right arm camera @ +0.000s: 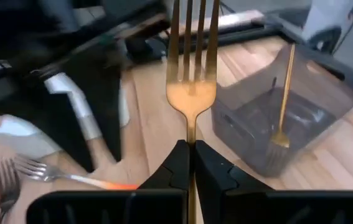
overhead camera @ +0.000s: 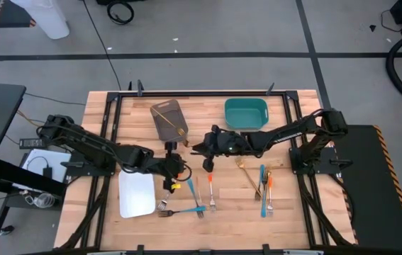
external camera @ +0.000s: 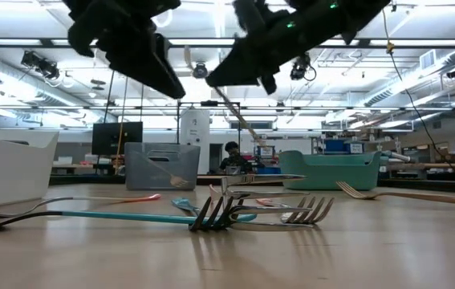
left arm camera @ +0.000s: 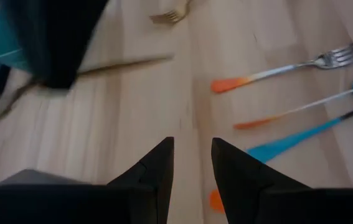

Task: Sort silverware by color (type)
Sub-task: Put the gold fork into the black bin

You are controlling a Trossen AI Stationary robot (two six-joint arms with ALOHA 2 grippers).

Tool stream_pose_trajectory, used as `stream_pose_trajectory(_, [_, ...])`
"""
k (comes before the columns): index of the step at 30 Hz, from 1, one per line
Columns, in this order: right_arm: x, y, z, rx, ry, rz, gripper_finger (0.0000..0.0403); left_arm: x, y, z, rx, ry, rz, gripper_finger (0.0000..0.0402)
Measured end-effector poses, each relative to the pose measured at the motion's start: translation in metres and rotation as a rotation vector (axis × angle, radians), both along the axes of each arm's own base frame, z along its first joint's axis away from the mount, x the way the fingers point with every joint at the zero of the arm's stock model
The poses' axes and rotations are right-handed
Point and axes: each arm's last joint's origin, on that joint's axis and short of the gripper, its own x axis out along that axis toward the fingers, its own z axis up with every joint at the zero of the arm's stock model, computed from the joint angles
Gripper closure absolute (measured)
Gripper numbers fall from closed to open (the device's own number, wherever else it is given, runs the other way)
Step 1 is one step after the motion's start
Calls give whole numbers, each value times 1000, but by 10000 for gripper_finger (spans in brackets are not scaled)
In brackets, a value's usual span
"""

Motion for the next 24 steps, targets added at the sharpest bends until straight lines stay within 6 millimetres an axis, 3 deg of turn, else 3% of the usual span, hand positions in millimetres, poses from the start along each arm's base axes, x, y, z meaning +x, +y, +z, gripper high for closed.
stream_pose_trajectory(11, [-25, 13, 31, -120, -271, 118, 386, 6, 8, 21, -59, -172, 10, 278])
stream_pose_trajectory(24, [-32, 31, 48, -174, -402, 333, 386, 10, 21, 49, -206, -359, -152, 207])
